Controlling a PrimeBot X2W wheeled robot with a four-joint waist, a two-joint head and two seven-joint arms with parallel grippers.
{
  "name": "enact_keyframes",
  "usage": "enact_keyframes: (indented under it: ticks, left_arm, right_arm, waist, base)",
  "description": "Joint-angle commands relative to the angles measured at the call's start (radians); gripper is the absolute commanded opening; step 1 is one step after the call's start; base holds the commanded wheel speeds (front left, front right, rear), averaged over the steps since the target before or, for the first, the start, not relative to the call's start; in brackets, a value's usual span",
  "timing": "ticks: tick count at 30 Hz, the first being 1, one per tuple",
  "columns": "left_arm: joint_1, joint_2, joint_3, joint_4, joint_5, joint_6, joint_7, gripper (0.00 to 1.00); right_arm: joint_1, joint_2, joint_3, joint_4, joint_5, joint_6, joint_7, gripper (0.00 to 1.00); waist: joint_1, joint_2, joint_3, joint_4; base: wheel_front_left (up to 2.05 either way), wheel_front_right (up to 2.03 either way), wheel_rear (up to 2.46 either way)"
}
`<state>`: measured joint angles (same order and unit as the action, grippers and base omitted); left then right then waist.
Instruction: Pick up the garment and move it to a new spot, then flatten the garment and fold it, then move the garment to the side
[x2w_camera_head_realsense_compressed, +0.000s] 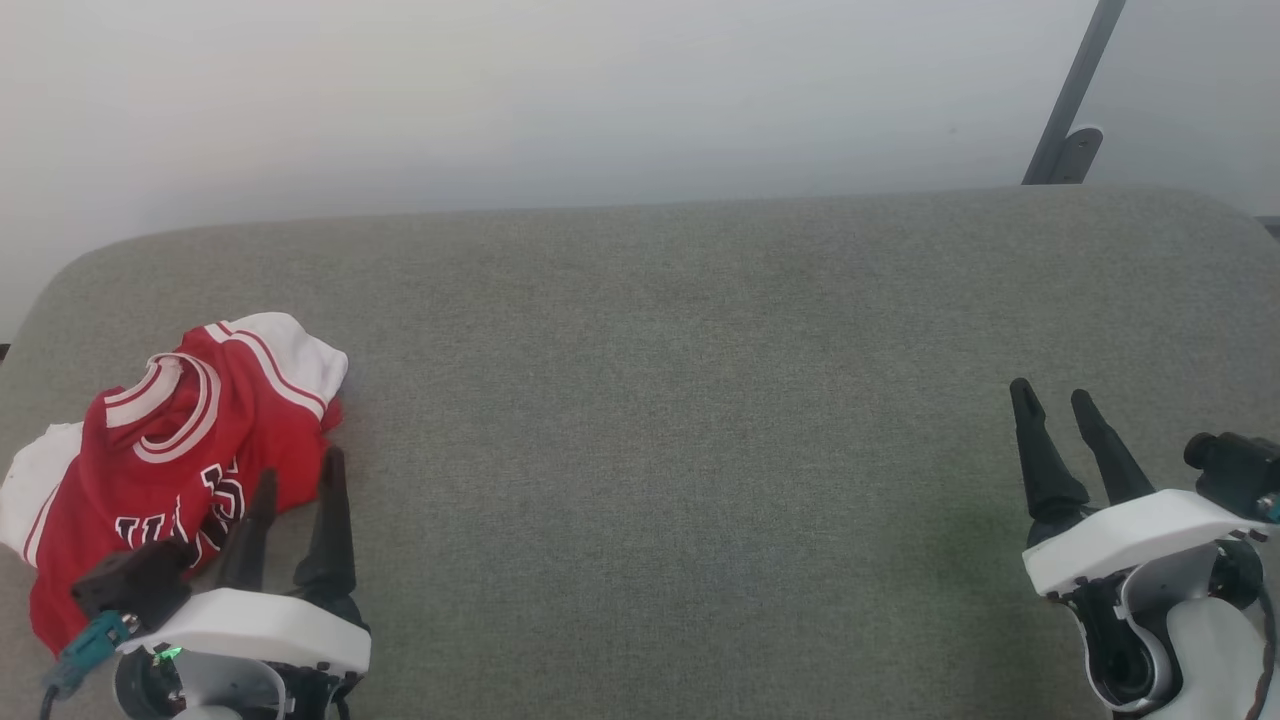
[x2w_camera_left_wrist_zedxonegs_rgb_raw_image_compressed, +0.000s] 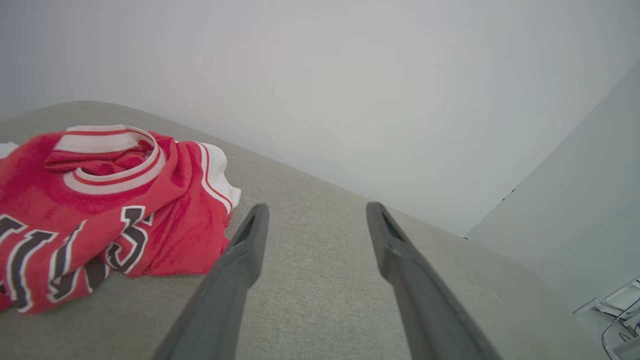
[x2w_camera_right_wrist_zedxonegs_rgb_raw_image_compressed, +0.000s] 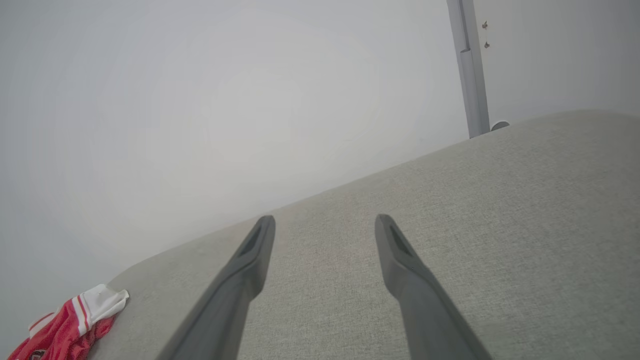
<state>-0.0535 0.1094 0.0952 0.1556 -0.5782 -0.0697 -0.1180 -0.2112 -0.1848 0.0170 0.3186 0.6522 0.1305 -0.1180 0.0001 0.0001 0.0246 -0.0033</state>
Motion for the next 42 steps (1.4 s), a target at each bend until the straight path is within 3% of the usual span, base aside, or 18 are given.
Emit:
enact_keyframes:
  ticks: [1,19,42]
  left_arm:
    - [0.000,0.009,-0.005,-0.012,0.038,0.008,-0.013,1.00]
    - [0.020,0.040,-0.027,-0.001,0.204,0.055,-0.056,1.00]
    - [0.058,0.022,0.010,0.012,0.357,0.023,-0.108,1.00]
  right_arm:
    - [-0.025,-0.007,-0.001,-0.009,-0.036,0.000,-0.013,1.00]
    - [-0.037,-0.024,0.006,0.001,-0.225,0.000,-0.057,1.00]
    - [-0.012,-0.014,-0.006,0.019,-0.379,0.000,-0.108,1.00]
  waist:
    - [0.0000,-0.0001,0.000,-0.001]
    - [0.0000,-0.0001,0.000,-0.006]
    - [0.0000,-0.0001,-0.007,-0.009]
  base:
    - [0.00,0.00,0.00]
    - [0.00,0.00,0.00]
    - [0.00,0.00,0.00]
